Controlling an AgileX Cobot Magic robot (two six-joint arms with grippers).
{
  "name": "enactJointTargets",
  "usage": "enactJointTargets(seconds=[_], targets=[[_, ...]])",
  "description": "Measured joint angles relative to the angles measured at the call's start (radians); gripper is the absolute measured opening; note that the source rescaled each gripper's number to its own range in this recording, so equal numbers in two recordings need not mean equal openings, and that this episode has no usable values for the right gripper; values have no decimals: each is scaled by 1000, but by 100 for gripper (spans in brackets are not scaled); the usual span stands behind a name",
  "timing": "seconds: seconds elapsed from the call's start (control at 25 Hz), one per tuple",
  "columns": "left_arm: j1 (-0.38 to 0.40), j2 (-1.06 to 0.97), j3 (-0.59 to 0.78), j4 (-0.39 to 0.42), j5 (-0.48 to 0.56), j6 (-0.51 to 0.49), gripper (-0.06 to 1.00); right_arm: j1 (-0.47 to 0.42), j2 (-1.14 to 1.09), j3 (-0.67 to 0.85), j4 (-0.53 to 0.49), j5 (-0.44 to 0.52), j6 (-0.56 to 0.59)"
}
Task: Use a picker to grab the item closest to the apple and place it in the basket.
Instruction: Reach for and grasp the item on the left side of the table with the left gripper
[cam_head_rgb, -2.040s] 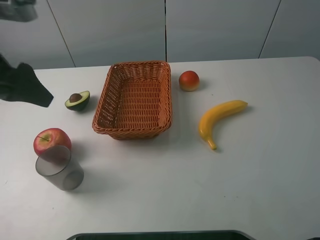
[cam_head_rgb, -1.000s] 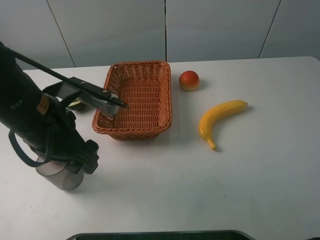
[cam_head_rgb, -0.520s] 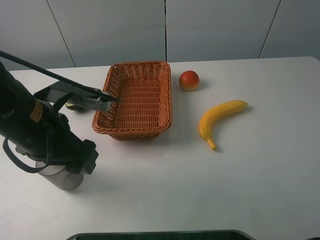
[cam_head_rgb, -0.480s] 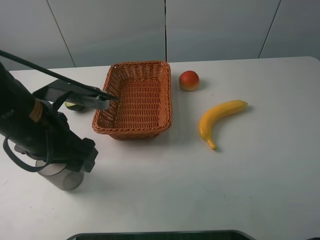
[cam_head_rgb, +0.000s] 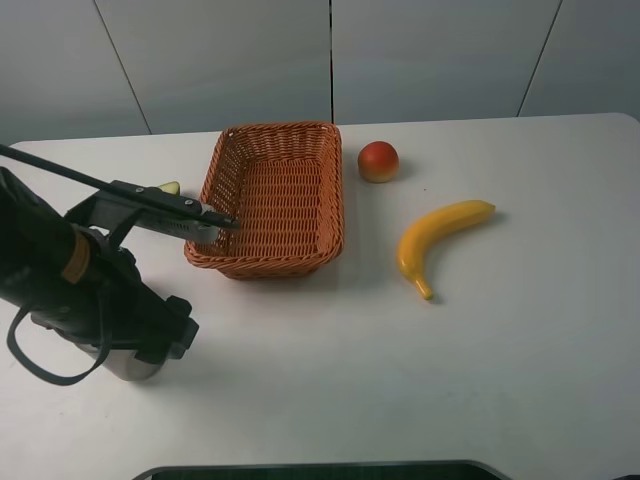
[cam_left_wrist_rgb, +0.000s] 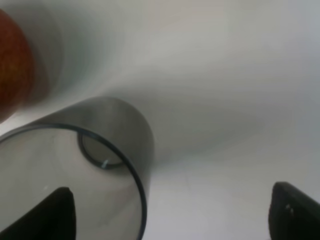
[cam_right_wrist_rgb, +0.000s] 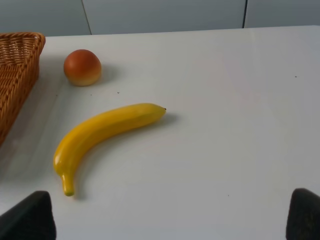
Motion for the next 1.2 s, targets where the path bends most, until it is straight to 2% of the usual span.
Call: enactJointTargets(seconds=[0.2, 0.6, 0.8, 0.88, 0.96, 1.04, 1.12, 1.16, 1.2], targets=[[-2, 35, 14, 41, -52, -43, 99, 0, 0, 0, 0, 0, 0], [-2, 144, 14, 49, -169, -98, 98, 0, 0, 0, 0, 0, 0], [-2, 159, 14, 52, -188, -115, 98, 0, 0, 0, 0, 0, 0], [-2, 161, 14, 52, -188, -117, 94, 0, 0, 0, 0, 0, 0], [-2, 161, 14, 54, -188, -119, 81, 0, 0, 0, 0, 0, 0], [-2, 161, 14, 54, -188, -119, 56, 0, 0, 0, 0, 0, 0], [-2, 161, 14, 61, -186, -119, 20, 0, 0, 0, 0, 0, 0], [-2, 161, 14, 69, -186, -119, 7, 0, 0, 0, 0, 0, 0], [-2, 161, 14, 71, -186, -119, 3, 0, 0, 0, 0, 0, 0]])
